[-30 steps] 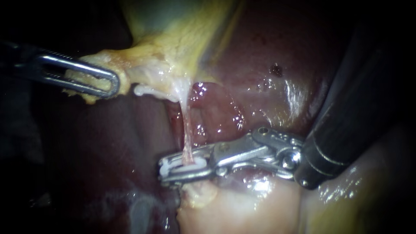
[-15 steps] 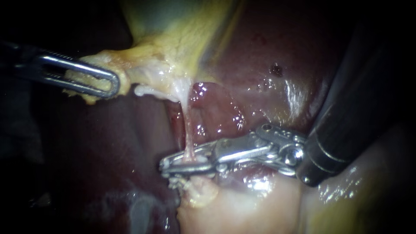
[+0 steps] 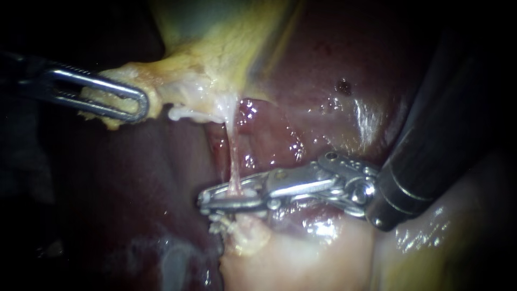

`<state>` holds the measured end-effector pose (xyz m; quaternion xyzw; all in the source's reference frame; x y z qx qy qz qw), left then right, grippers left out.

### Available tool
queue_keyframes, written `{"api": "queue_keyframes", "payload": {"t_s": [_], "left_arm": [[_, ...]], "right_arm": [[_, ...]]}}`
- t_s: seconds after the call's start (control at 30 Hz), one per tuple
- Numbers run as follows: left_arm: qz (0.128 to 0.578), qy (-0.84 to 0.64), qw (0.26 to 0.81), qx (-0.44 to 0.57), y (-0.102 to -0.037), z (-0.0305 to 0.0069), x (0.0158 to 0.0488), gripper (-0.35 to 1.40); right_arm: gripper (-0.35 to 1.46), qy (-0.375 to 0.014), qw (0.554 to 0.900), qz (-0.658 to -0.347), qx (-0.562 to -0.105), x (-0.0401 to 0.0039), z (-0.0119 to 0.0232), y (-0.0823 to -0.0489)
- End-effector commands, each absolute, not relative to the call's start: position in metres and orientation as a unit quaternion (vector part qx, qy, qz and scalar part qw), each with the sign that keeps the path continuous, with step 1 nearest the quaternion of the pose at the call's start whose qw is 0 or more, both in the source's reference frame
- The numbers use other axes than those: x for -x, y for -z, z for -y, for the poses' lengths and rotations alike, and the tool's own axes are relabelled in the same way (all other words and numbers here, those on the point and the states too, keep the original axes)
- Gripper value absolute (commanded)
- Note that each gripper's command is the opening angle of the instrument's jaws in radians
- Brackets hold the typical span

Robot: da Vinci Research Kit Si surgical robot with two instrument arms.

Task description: Clipping second clip right tube

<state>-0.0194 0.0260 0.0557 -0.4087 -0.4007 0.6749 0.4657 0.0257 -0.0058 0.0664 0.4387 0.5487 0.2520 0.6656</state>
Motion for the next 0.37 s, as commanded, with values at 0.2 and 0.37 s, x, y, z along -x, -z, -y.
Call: {"api": "queue_keyframes", "payload": {"t_s": [0.2, 0.37], "left_arm": [[0.400, -0.675, 0.466, 0.409, -0.0558, -0.0259, 0.0194, -0.35], [0.400, -0.675, 0.465, 0.409, -0.0560, -0.0259, 0.0194, -0.35]], "right_arm": [[-0.35, -0.252, 0.666, -0.549, -0.439, -0.0256, 0.0058, -0.0665], [-0.35, -0.252, 0.666, -0.549, -0.439, -0.0256, 0.0058, -0.0666]]}}
